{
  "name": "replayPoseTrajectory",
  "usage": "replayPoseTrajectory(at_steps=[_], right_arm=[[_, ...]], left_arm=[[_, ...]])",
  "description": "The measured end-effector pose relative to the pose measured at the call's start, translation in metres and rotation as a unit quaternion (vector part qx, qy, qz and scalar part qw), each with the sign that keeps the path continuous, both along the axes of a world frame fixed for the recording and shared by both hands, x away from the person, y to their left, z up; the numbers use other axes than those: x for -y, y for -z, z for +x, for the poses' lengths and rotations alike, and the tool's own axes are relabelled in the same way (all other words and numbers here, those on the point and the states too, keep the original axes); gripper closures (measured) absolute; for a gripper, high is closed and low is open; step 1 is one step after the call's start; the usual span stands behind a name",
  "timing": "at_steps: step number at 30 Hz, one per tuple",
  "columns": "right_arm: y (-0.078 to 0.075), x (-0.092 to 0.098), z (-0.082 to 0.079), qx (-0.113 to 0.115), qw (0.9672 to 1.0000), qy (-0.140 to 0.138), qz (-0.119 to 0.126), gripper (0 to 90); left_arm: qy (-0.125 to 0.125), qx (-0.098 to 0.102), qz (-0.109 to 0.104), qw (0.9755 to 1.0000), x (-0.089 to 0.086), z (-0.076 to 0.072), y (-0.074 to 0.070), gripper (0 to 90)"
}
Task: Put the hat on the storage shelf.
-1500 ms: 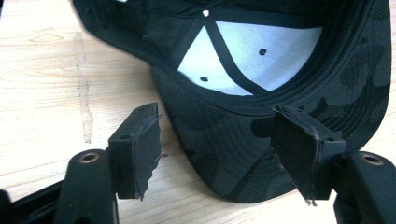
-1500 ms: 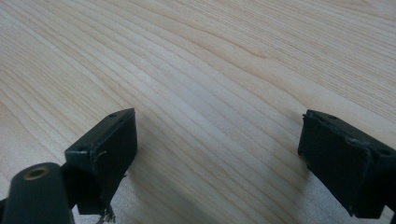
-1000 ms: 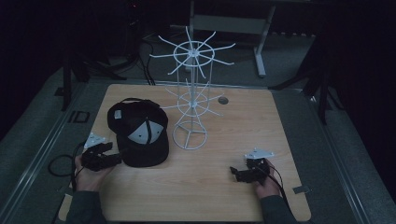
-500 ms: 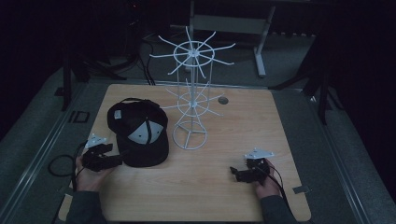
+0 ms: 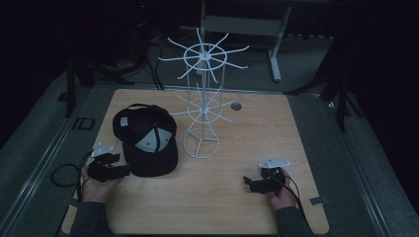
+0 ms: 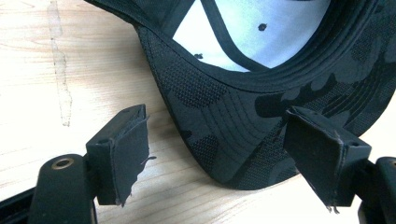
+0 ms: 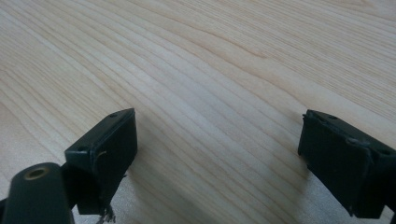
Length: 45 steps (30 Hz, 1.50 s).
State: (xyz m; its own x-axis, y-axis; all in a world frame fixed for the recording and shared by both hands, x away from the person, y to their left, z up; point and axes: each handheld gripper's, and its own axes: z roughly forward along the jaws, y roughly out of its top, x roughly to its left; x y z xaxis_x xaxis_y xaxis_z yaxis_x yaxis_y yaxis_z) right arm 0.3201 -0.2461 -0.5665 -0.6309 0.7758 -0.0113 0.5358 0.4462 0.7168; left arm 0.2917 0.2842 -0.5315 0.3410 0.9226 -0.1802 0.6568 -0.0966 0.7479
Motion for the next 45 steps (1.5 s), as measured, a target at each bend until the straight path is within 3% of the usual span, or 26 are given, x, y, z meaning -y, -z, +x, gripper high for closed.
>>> replayPoseTrajectory(at_steps=[8, 19, 31, 36, 45], right_arm=[[0.000, 0.000, 0.000, 0.000, 1.0000, 0.000, 0.000, 11.7], [0.000, 0.000, 0.000, 0.000, 1.0000, 0.000, 0.000, 11.7], [0.000, 0.000, 0.000, 0.000, 1.0000, 0.000, 0.000, 11.7], [0.000, 0.000, 0.000, 0.000, 1.0000, 0.000, 0.000, 11.7], [0.000, 0.000, 0.000, 0.000, 1.0000, 0.000, 0.000, 11.7]], left_arm=[[0.000, 0.000, 0.006, 1.0000, 0.001, 0.001, 0.004, 24.2], [0.004, -0.015, 0.013, 0.9998, 0.003, 0.007, 0.014, 25.7], [0.025, -0.035, -0.003, 0.9991, 0.002, 0.011, 0.022, 31.4], [0.027, -0.027, -0.014, 0.9992, 0.002, 0.009, 0.019, 34.2], [0.050, -0.012, -0.014, 0.9986, 0.009, 0.007, 0.013, 42.9]])
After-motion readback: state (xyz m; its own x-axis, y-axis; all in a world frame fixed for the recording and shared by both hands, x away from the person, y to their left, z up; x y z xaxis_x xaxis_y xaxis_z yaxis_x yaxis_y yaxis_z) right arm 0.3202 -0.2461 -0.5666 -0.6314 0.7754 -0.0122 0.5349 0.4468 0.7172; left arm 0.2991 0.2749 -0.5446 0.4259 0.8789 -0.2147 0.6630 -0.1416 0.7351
